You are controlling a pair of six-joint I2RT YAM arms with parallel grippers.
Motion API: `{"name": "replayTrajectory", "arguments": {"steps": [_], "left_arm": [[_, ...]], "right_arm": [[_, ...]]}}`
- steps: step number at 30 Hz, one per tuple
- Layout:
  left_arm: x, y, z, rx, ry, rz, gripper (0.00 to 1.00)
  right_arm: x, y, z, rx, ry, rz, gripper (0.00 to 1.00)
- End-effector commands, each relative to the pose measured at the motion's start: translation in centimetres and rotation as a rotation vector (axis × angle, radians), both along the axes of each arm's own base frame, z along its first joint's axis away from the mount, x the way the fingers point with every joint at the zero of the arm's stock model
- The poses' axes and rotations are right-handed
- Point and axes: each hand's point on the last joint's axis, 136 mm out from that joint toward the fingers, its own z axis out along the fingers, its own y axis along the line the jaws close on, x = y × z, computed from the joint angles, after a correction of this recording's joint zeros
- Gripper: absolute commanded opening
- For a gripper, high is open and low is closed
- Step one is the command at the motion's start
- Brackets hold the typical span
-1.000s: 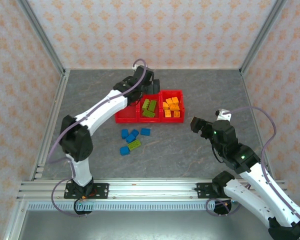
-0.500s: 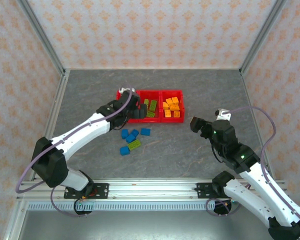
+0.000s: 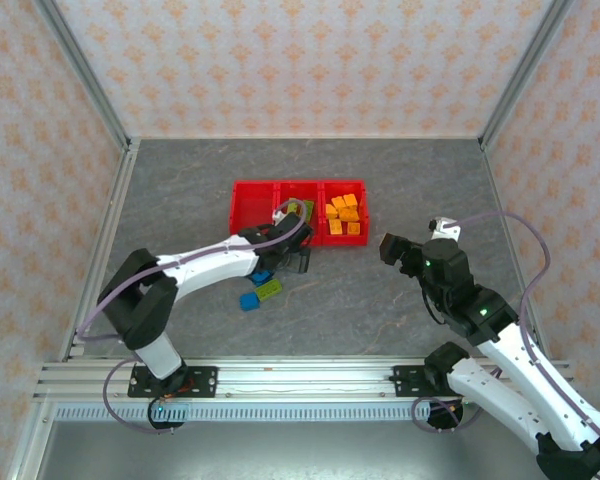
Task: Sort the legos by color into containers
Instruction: Pick up the lego from the center of the table.
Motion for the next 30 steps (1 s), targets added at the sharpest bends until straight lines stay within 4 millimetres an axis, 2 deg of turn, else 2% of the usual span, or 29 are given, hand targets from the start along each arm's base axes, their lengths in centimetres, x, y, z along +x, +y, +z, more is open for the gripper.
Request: {"name": "replayTrajectory", "arguments": {"steps": [1,4,8,13,23,25,30], "left_arm": [[0.8,-1.6,-0.3,-0.032,-0.002,0.020,0.80],[1.0,-2.5,-1.2,-0.037,0.017,0.019,0.75],[1.2,-3.7,-1.7,-0.035,0.019,0.012,0.73],[2.0,-3.7,-2.1,0.007,0.020,0.028,0.73],[3.1,-1.7,-0.8,0.127,-0.031,0.083,0.75],[3.0,-1.1,-2.0,0.155,-0.013,0.111,0.76],[2.6,-0.6,-2.9,0.170,0.008,0.122,0.76]], "right_arm": [[0.0,-0.3,0.0,-0.008,-0.010,-0.011,1.00],[0.0,-0.3,0.0,-0.011,-0.010,-0.007,1.00],[0.0,-0.3,0.0,-0.012,-0.011,-0.010,1.00],[0.0,-0.4,0.1,-0.008,-0.016,-0.009,1.00],[-0.2,-0.4,0.4,-0.001,-0.028,-0.009,1.00],[-0.1,-0.4,0.4,-0.002,-0.028,-0.009,1.00],[-0.1,-0.4,0.4,-0.002,-0.029,-0.008,1.00]]}}
